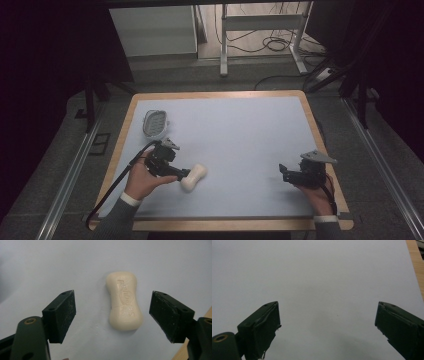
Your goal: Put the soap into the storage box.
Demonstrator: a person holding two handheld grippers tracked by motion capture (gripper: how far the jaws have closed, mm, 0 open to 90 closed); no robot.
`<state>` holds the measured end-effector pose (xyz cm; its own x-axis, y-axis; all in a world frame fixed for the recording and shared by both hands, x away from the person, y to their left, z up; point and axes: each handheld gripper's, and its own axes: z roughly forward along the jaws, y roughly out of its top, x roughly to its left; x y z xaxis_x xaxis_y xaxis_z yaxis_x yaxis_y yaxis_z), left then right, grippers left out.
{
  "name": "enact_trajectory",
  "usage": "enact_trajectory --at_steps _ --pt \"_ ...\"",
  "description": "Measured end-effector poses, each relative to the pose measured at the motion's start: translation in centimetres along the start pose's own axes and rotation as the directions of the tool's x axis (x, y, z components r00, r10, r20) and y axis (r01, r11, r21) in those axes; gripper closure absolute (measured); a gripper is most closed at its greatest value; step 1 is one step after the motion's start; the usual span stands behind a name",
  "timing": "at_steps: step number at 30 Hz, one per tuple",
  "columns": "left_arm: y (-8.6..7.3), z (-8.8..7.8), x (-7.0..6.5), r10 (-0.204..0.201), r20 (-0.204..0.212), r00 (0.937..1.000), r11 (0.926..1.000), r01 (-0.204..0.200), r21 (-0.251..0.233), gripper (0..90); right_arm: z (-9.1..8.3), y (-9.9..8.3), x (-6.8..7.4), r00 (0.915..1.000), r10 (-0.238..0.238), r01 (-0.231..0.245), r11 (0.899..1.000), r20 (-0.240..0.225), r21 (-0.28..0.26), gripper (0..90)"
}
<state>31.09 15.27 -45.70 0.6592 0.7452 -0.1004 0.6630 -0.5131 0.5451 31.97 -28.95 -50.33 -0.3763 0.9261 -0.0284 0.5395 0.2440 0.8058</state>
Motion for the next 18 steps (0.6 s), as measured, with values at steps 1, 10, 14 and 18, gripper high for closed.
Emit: enact_trajectory --at_steps 1,10,14,18 --pt "0.0 0.3 -0.2 0.007 0.005 1.0000 0.9999 -0.007 0.011 21.8 0.0 0.0 0.0 1.0000 0.000 0.000 1.000 0.000 0.001 5.8" --pt "0.6 2.4 -1.3 0.032 0.008 0.9994 0.9983 -0.033 0.048 22.0 0.1 -0.1 0.0 1.0000 0.000 0.000 1.000 0.007 0.006 5.8" --pt "0.9 3.3 -1.7 0.043 0.006 0.9991 0.9967 -0.043 0.068 22.2 0.2 -0.1 0.0 0.9999 -0.003 0.003 1.000 0.011 0.010 5.8" --pt "1.1 4.2 -1.9 0.051 0.006 0.9987 0.9943 -0.052 0.093 22.3 0.2 -0.2 0.1 0.9999 -0.008 0.008 1.000 0.010 0.014 5.8"
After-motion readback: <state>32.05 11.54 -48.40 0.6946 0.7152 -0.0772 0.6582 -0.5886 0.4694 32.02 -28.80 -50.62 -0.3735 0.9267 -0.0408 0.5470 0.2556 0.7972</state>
